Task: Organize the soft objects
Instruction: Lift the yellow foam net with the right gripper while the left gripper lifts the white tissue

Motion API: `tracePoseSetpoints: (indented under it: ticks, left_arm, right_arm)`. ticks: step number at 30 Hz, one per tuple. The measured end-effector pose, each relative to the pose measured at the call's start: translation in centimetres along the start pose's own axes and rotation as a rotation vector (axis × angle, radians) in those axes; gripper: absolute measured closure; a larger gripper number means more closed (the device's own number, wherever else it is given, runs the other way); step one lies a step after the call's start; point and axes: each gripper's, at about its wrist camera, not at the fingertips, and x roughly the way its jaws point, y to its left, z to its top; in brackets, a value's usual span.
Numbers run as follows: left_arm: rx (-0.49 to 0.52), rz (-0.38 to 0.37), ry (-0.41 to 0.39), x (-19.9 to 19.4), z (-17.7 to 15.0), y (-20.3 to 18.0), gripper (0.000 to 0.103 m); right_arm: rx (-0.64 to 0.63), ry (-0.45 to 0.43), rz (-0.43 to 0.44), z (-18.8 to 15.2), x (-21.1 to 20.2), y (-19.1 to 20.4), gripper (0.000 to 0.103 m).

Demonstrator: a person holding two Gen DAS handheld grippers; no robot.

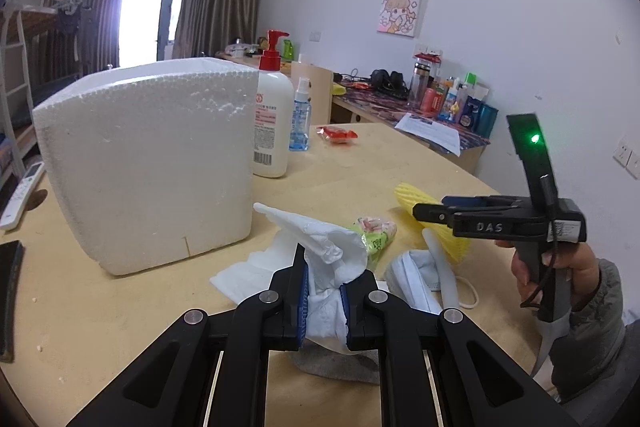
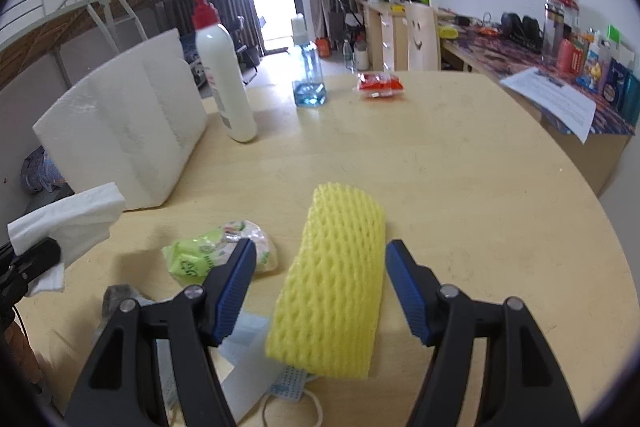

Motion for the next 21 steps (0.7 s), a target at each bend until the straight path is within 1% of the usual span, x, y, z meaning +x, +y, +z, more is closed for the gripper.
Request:
tracePoseSetpoints:
  ticks: [2,3,4,6,7,8,10,16,18,21]
  left_arm:
    - [-0.008,-0.009,0.000,0.2,0.0,0.4,0.090]
    - [-0.010,-0.016,0.002,0.3,0.0,0.5,0.090]
    - [-0.014,-0.022,0.005,0.3,0.0,0.7,0.090]
    - [-0.013,-0.033,0.009,0.2,-0.3,0.8,0.090]
    - [-0.010,-0.036,0.010,0.2,-0.3,0.8,0.090]
    - [-0.011,-0.036,0.007,0.2,-0.4,0.7,0.090]
    - [-0.012,-0.033,0.004,0.2,-0.4,0.6,0.090]
    - [-0.006,-0.014,-0.006,0.2,-0.3,0.4,0.090]
    - [0.005,-0.002,-0.019,-0.4,-0.2,0.0,0.090]
    - [0.024,0.021,-0.034,-1.3,-0.1,-0.7,0.090]
  right_arm:
    - [0.003,0.020,-0.016,0.0,0.4,-0.2,0.049]
    - [0.011,0.033,-0.021,-0.1,0.5,-0.4,0.054]
    - [0.021,0.041,-0.022,-0.1,0.6,-0.6,0.062]
    - [0.038,0.045,-0.023,-0.2,0.6,-0.8,0.070]
    - [0.041,0.049,-0.030,-0.1,0.8,-1.0,0.078]
    - [0.045,0.049,-0.035,-0.3,0.7,-1.3,0.084]
    - [0.055,0.040,-0.017,-0.3,0.5,-1.5,0.089]
    - [0.052,-0.019,-0.012,-0.4,-1.4,-1.1,0.089]
    - [0.043,-0.047,-0.018,-0.6,-2.6,-0.7,0.089]
    - [0.043,-0.082,0.001,-0.6,-4.2,-0.4,0.089]
